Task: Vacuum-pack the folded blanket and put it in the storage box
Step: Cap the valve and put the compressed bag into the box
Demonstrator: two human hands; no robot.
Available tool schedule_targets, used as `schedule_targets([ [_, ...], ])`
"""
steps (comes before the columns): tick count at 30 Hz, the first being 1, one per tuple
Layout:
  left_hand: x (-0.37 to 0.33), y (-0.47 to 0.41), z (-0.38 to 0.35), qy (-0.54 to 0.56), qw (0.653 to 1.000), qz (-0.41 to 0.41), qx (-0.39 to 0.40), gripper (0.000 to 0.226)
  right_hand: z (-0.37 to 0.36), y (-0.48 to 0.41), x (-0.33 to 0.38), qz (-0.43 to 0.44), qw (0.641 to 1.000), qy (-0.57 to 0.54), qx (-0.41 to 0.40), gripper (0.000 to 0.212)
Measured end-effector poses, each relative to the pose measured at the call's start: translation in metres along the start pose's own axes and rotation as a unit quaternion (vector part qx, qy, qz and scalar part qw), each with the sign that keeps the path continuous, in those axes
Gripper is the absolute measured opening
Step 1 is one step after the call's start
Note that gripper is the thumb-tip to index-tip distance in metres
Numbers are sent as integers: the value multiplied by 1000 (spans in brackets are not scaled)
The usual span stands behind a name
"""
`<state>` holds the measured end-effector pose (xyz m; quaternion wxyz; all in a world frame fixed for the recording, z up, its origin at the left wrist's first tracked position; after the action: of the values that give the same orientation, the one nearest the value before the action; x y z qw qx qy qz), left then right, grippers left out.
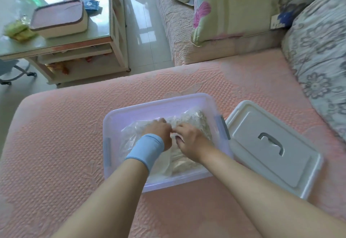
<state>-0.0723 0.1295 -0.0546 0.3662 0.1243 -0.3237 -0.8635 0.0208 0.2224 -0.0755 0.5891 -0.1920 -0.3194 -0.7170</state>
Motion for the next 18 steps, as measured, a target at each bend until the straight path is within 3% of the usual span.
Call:
schedule_targets([
  [3, -50, 2, 48, 104, 982, -31, -156, 26, 52, 37, -23, 10, 987, -13, -161, 33],
  [6, -118, -5, 79, 188, 960, -81, -189, 22, 95, 78, -77, -102, 973, -21, -206, 29],
  [11, -239, -27, 73, 130, 965, -175, -147, 33, 101, 159, -190, -307, 943, 125, 23, 48],
  [14, -286, -48, 45, 64, 974, -204, -73, 41, 74, 199, -237, -348, 918, 151, 116, 72],
  [18, -320, -79, -3, -94, 972, -208, 52, 64, 38, 225, -280, -367, 905, 140, 164, 106],
])
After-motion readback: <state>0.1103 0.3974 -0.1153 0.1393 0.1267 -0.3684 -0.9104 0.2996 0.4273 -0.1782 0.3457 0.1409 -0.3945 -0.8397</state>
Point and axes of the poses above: each hand's wrist, its own y-axis away from the middle knuckle, its own z-axis out of the back of the hand, x = y × z, the point moved 2 cm from there along -y, towards the middle knuckle, and after that the axes turned 4 degrees about x, right-handed, at the moved point
